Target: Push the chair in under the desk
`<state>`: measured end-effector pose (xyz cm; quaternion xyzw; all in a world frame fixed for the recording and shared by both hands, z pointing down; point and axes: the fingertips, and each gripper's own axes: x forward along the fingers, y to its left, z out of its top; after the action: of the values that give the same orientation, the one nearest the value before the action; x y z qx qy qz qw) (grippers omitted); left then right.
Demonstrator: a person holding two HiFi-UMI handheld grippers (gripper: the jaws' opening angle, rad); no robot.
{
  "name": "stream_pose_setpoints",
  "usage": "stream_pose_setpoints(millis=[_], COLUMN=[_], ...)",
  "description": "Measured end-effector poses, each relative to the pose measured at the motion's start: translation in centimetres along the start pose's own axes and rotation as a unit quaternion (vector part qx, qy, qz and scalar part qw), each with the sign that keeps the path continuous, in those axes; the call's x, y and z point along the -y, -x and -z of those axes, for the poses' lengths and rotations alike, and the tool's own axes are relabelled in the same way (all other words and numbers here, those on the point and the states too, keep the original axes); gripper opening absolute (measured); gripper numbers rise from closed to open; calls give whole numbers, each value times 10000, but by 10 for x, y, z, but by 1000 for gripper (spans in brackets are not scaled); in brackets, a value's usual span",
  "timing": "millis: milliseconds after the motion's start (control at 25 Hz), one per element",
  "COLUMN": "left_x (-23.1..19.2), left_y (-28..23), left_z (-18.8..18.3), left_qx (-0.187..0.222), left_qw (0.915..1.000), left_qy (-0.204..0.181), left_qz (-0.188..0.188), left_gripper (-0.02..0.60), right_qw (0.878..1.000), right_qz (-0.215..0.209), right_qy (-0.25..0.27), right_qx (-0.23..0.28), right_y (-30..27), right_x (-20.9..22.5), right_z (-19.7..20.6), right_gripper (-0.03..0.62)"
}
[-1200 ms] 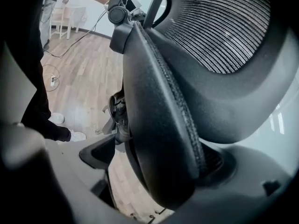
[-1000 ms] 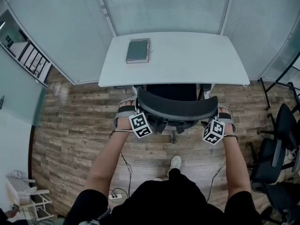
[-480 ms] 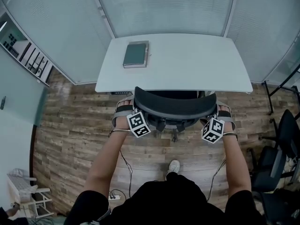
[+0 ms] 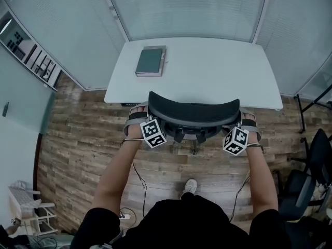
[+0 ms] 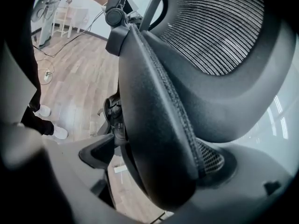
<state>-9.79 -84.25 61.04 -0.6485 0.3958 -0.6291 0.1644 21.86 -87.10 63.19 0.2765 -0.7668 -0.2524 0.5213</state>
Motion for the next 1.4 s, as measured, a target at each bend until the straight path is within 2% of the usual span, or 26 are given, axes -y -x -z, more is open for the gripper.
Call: stream_pose_setpoints(millis=[760,1160,1400], left_x=[-40,-45,-46], left_y=[-43,-44,-40], left_z=[-20,-21,-24], left_qx=[-110,-83,185], left_qw=[9996,9995,9989], left_qy=[201,210,289], left_qz=[-167,-241,-335], left_gripper=[457,457,457], right_qw=[9999,9999,9993], right_qz=[3,30,-27], right_qy=[82,65,369], right_qx=[103,153,22], right_y=[-50,-49,-37], right_x=[54,56,50], right_z=[8,7,13], right_gripper=[517,517,525])
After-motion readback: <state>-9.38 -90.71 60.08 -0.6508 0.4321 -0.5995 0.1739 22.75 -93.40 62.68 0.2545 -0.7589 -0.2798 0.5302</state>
